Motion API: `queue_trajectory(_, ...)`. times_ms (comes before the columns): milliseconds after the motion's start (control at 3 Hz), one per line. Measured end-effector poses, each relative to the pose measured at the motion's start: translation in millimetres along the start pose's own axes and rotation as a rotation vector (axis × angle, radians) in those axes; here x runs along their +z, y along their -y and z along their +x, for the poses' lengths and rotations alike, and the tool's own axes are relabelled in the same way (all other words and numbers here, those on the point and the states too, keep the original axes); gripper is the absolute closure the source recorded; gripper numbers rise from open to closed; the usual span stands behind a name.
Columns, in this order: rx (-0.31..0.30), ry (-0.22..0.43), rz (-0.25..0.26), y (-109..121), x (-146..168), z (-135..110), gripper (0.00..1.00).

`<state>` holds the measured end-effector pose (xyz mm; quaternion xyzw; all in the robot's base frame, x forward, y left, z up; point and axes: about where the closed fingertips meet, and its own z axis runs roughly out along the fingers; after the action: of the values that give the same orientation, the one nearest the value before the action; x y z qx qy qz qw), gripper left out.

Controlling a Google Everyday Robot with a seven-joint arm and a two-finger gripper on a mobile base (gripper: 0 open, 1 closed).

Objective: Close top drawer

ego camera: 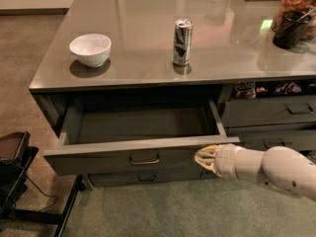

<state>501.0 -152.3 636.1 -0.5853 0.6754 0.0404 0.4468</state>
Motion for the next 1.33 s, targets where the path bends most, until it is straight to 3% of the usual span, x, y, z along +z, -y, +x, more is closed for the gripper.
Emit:
queue_trajectory(667,-0.033,0.033,0.107,32,22,3,1.0)
queue_trajectory(1333,-0.047,0.035,0.137,70,49,7,1.0)
